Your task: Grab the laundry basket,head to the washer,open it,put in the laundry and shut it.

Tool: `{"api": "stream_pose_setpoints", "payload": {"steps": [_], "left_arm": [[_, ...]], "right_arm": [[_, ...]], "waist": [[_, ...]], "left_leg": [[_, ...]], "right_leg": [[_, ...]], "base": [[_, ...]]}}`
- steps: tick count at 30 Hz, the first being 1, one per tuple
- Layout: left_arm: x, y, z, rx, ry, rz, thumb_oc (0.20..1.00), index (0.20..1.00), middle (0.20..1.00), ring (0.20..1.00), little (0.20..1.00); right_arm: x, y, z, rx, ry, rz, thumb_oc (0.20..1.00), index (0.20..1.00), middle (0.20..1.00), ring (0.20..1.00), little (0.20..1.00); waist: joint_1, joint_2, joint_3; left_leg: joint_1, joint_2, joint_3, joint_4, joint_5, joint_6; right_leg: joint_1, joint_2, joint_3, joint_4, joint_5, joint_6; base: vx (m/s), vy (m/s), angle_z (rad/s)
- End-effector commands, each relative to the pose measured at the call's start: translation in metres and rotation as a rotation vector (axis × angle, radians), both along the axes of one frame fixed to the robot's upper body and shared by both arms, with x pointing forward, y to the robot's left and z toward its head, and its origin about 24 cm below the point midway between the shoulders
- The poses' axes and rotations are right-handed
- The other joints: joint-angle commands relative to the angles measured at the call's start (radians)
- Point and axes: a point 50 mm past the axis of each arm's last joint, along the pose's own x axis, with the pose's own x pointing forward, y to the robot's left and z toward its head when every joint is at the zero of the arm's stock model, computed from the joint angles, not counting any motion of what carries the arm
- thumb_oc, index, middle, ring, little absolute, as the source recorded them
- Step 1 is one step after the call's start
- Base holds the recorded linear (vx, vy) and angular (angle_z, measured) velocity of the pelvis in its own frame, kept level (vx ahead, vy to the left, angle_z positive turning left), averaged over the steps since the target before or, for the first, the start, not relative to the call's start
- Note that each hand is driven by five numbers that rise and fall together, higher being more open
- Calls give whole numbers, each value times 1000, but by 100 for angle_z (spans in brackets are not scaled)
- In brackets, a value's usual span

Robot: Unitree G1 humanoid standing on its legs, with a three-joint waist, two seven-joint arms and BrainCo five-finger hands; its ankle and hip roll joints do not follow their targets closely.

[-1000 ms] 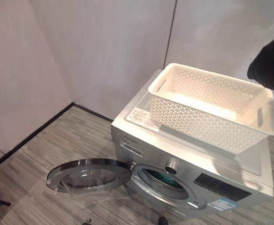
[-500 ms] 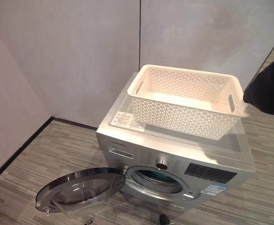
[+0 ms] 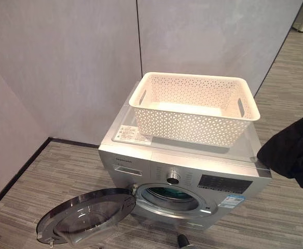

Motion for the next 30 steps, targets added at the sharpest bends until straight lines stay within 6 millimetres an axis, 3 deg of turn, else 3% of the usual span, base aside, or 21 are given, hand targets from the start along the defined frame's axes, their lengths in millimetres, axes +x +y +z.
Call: {"api": "stream_pose_setpoints", "payload": {"steps": [1,4,5,6,7,8,9,10,15,16,18,19,20,22,23,24,25,28,30], "left_arm": [[-1,11,1,30,18,11,1000,1000,1000,1000,1000],[-2,11,1,31,23,17,1000,1000,1000,1000,1000],[-2,12,1,32,22,30,1000,1000,1000,1000,1000],[-2,13,1,34,23,31,1000,1000,1000,1000,1000],[-1,13,2,37,20,34,1000,1000,1000,1000,1000],[4,12,2,35,1,35,1000,1000,1000,1000,1000],[3,13,2,37,2,36,1000,1000,1000,1000,1000],[8,14,3,42,-16,34,1000,1000,1000,1000,1000],[41,16,13,73,-161,-12,1000,1000,1000,1000,1000],[53,15,17,77,-216,-46,1000,1000,1000,1000,1000],[73,13,27,79,-330,-92,1000,1000,1000,1000,1000],[88,10,36,90,-404,-154,1000,1000,1000,1000,1000],[94,10,40,97,-433,-187,1000,1000,1000,1000,1000],[110,4,58,119,-554,-402,1000,1000,1000,1000,1000],[110,2,61,114,-575,-454,1000,1000,1000,1000,1000],[118,-6,78,102,-663,-618,1000,1000,1000,1000,1000],[130,-17,97,85,-766,-757,1000,1000,1000,1000,1000],[145,-32,124,26,-881,-865,1000,1000,1000,1000,1000],[149,-37,129,9,-905,-881,1000,1000,1000,1000,1000]], "right_arm": [[0,-2,29,-53,-127,3,200,200,200,200,200],[-1,0,0,8,-14,19,200,200,200,200,200],[-4,3,-21,67,62,34,200,200,200,200,200],[-4,4,-22,68,62,35,200,200,200,200,200],[-4,8,-37,125,91,51,200,200,200,200,200],[-5,19,-66,216,177,91,200,200,200,200,200],[-5,20,-67,217,178,92,200,200,200,200,200],[-5,26,-79,262,204,113,200,200,200,200,200],[2,70,-140,496,355,263,200,200,200,200,200],[2,86,-160,558,422,306,200,200,200,200,200],[0,113,-187,638,535,385,200,200,200,200,200],[3,130,-202,687,590,431,200,200,200,200,200],[4,139,-208,707,616,458,200,200,200,200,200],[1,161,-219,752,671,546,200,200,200,200,200],[1,167,-222,762,685,566,200,200,200,200,200],[11,189,-219,748,695,682,200,200,200,200,200],[30,206,-209,715,671,783,200,200,200,200,200],[56,229,-185,672,602,932,200,200,200,200,200],[61,232,-178,662,583,960,200,200,200,200,200]], "waist": [[31,-51,-2],[25,-52,-2],[20,-54,-1],[20,-55,-2],[17,-57,-1],[13,-59,1],[13,-61,1],[12,-63,3],[21,-78,34],[32,-82,43],[65,-86,67],[97,-66,106],[103,-58,120],[140,-30,136],[150,-28,131],[204,-50,120],[247,-67,135],[282,-81,163],[281,-81,175]], "left_leg": [[41,-77,-21,13,-116,102],[41,-75,-12,13,-115,100],[40,-73,-7,13,-113,100],[40,-73,-7,13,-113,100],[40,-72,-4,13,-112,99],[40,-73,-1,13,-110,99],[40,-73,-1,13,-110,99],[40,-74,2,13,-110,100],[38,-89,15,13,-105,105],[36,-97,21,13,-106,106],[27,-106,24,13,-100,109],[13,-91,26,14,-81,119],[0,-84,26,20,-66,120],[-69,-65,13,73,-45,129],[-88,-63,8,85,-44,130],[-154,-70,-9,134,-51,122],[-229,-59,-2,179,-46,105],[-325,-20,-33,205,-16,68],[-346,-17,-48,205,-5,60]], "right_leg": [[-120,-37,-78,92,53,40],[-121,-34,-73,88,56,40],[-122,-32,-71,87,60,40],[-122,-32,-70,86,61,40],[-124,-31,-69,87,63,40],[-127,-29,-66,87,67,42],[-127,-29,-65,87,68,42],[-129,-28,-63,87,70,43],[-146,-33,-50,88,108,49],[-150,-39,-55,70,123,49],[-167,-56,-95,93,126,49],[-176,-63,-186,187,75,40],[-171,-60,-206,226,44,30],[-128,-19,-187,382,-103,-7],[-112,-9,-180,400,-138,-16],[-11,-14,-197,317,-176,-29],[22,-24,-223,209,-172,-30],[31,5,-260,111,-161,-46],[29,13,-273,99,-159,-48]], "base": [[-8,-14,-4],[-10,-26,-7],[-11,-23,-7],[-22,-23,-7],[-28,-21,-15],[-28,-21,-17],[-33,-15,-16],[-31,-5,-8],[-72,7,-13],[-117,24,-13],[-173,11,-42],[-232,0,-28],[-292,16,-14],[-232,-24,-16],[-209,-187,40],[-300,-331,68],[-338,-381,56],[-301,-287,10],[-205,-152,30]]}}
